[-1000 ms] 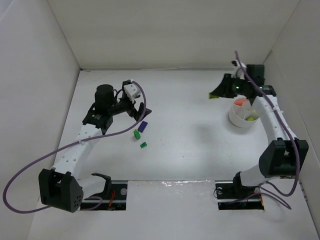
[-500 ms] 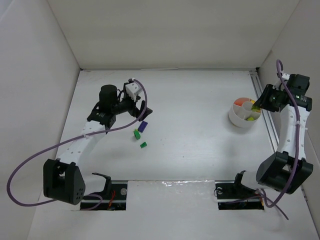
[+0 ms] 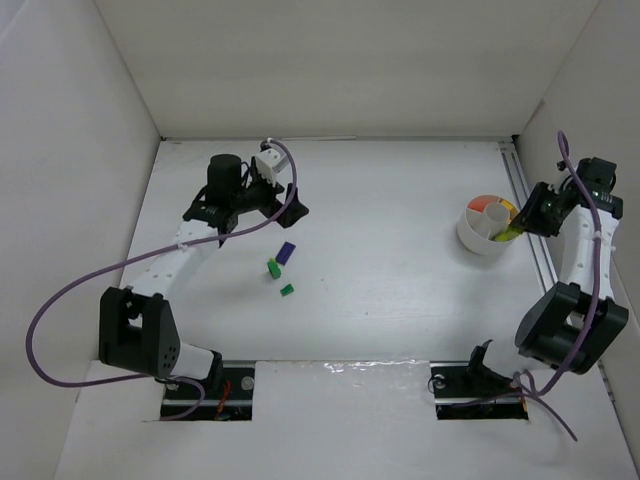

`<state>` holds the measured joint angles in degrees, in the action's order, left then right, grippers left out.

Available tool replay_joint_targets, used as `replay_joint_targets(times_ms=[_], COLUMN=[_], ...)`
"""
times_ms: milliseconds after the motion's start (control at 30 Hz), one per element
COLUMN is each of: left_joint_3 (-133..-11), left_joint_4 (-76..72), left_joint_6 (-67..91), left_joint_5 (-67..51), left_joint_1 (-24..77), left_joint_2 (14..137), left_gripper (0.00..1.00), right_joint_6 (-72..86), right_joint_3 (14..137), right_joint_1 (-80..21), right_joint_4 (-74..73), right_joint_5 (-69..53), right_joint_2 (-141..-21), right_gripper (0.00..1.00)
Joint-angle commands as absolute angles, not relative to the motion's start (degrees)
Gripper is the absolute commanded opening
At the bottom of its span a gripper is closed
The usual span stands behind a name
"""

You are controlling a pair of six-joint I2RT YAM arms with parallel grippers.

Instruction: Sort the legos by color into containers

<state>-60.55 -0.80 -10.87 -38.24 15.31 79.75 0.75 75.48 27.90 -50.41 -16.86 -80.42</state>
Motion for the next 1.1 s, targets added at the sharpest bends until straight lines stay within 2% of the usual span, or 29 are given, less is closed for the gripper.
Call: replay_joint_targets(times_ms=[0, 167, 633, 933, 1067], left_joint_3=[-59.69, -55.99, -56.51, -56.51, -56.51], left_joint_4=[-5.86, -9.58, -8.96, -8.96, -8.96], left_joint_6=[-8.79, -6.77, -6.24, -5.1, -5.1], left_joint_5=[-38.58, -38.58, -38.58, -38.58, -38.06], left_joint_1=[15.03, 15.03, 15.03, 15.03, 15.03], left_joint_2=[76.12, 74.18, 74.18, 74.71, 74.71], left_gripper=[1.0, 1.0, 1.0, 1.0, 1.0], right_joint_6=[3.77, 7.99, 15.03, 16.17, 16.17], right_joint_3=[76.72, 77.78, 77.26, 79.1, 79.1], right_joint_1=[29.88, 32.7, 33.22, 33.22, 33.22], right_joint_4=[-47.72, -47.12, -43.86, -43.34, -43.33], right_joint_5=[-16.35, -17.66, -22.76, -22.76, -22.76], right_joint_2=[-82.44, -85.08, -88.07, -91.14, -91.76], right_gripper=[0.0, 0.0, 0.02, 0.08, 0.2])
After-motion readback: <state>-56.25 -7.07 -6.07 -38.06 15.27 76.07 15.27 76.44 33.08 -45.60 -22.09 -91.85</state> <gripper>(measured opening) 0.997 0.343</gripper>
